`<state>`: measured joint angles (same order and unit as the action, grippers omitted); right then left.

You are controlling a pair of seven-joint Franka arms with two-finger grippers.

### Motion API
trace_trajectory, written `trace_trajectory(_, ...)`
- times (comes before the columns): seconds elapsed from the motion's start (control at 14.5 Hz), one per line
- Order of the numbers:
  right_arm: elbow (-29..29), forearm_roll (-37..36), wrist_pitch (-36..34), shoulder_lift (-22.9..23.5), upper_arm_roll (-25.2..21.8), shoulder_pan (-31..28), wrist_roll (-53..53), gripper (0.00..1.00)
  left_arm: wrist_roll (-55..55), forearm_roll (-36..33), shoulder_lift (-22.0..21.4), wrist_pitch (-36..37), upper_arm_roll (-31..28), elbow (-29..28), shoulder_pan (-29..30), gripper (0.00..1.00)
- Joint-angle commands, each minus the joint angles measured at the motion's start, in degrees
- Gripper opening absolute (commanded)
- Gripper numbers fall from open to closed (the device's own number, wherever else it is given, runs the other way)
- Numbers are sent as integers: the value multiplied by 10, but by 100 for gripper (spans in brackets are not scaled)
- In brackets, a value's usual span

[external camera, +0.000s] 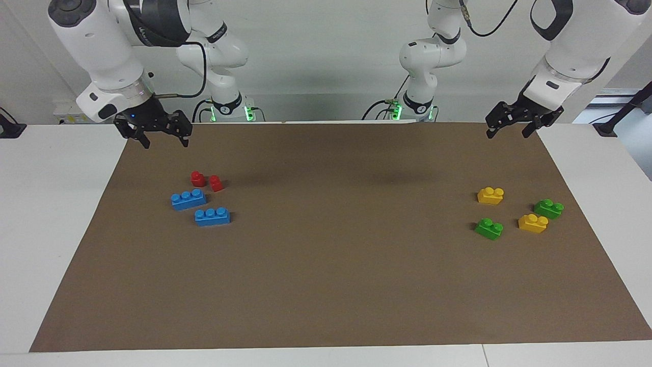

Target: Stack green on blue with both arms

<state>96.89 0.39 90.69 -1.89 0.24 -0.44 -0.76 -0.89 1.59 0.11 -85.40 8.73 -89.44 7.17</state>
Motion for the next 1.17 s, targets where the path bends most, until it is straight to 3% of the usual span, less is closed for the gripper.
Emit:
trace_trajectory(0.0, 2, -7, 0, -2, 3, -6, -6, 100, -10, 0, -6, -4, -1, 1, 3, 100)
trace_trajectory(0.55, 3, -7, 4, -2, 2, -22, -6, 100, -6, 0, -6, -11, -2, 0, 5, 100)
trace_trajectory(1.1, 23, -7, 51, -8, 2, -28, 17, 100, -4, 0, -7, -41, -6, -10, 8, 100)
